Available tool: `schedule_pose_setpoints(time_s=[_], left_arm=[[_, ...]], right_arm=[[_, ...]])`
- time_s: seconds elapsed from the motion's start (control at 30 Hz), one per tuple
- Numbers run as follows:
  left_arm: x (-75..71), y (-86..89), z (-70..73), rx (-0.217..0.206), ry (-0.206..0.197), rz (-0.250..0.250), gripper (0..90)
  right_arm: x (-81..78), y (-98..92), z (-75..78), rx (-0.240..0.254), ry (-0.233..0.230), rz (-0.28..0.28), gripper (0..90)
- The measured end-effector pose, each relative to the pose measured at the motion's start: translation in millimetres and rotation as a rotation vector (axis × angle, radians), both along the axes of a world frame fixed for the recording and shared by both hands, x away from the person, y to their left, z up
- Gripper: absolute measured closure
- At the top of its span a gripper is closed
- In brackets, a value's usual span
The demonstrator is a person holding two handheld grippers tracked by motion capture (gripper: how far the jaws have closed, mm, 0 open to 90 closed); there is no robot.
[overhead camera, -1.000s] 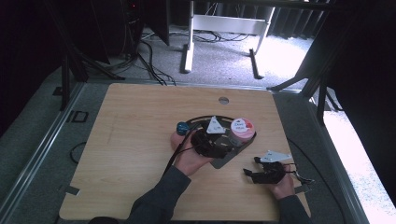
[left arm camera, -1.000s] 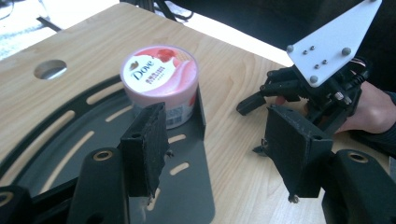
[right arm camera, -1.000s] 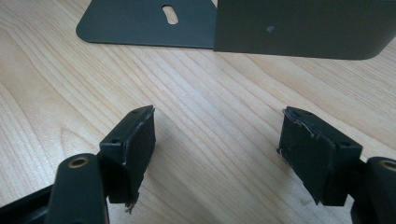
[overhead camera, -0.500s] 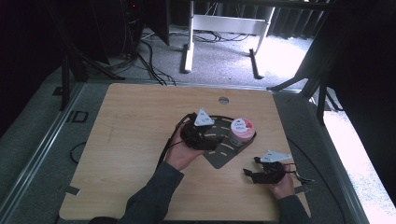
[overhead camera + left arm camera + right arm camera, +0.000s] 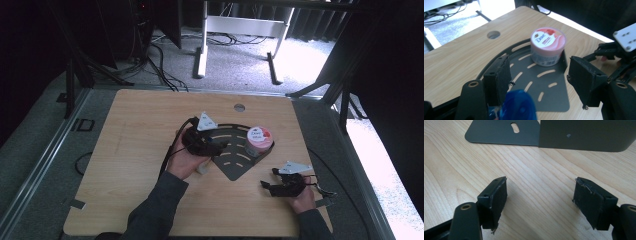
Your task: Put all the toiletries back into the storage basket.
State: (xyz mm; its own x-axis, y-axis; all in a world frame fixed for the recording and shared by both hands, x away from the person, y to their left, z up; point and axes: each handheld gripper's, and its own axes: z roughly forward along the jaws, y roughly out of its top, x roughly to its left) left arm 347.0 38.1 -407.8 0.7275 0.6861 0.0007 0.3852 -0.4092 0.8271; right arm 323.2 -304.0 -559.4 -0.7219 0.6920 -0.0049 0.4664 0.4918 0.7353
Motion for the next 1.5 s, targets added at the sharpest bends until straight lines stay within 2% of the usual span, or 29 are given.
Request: schedule_pose_setpoints(time_s=[0.1, 0.2, 0.33, 0.47, 0.77, 0.93, 1.07, 1.2, 1.3, 1.5], left_arm=[[-0.1, 4.5, -1.5, 0.018, 0.003, 0.017, 35.0], [-0.6, 8.3, -3.5, 0.021, 0.005, 0.017, 36.8], [-1.1, 9.9, -7.3, 0.057, 0.009, 0.018, 38.2], [-1.0, 10.3, -10.9, 0.072, 0.015, 0.019, 41.0], [-2.2, 13.7, -14.5, 0.099, 0.011, 0.019, 53.4], [-0.4, 17.2, -14.6, 0.068, 0.029, -0.006, 56.5], [-0.2, 17.7, -14.8, 0.039, 0.058, -0.049, 56.9], [-1.3, 16.5, -14.7, 0.038, 0.064, -0.062, 57.0], [-2.5, 14.1, -14.1, 0.055, 0.059, -0.062, 56.7], [-2.5, 6.1, -22.0, 0.131, 0.077, -0.057, 49.6]], right_arm=[[0.0, 0.0, 0.0, 0.0, 0.0, 0.0, 26.6], [0.0, 0.0, 0.0, 0.0, 0.0, 0.0, 26.6], [0.0, 0.0, 0.0, 0.0, 0.0, 0.0, 26.6], [0.0, 0.0, 0.0, 0.0, 0.0, 0.0, 26.6], [0.0, 0.0, 0.0, 0.0, 0.0, 0.001, 26.6], [0.0, 0.0, 0.0, 0.0, 0.0, 0.002, 26.6], [-0.1, 0.0, 0.0, 0.0, 0.0, 0.002, 26.5], [0.0, 0.0, 0.0, 0.0, 0.0, 0.002, 26.5], [-0.1, 0.0, 0.0, 0.0, 0.0, 0.002, 26.6], [-0.1, 0.1, 0.0, 0.001, 0.001, 0.002, 26.6]])
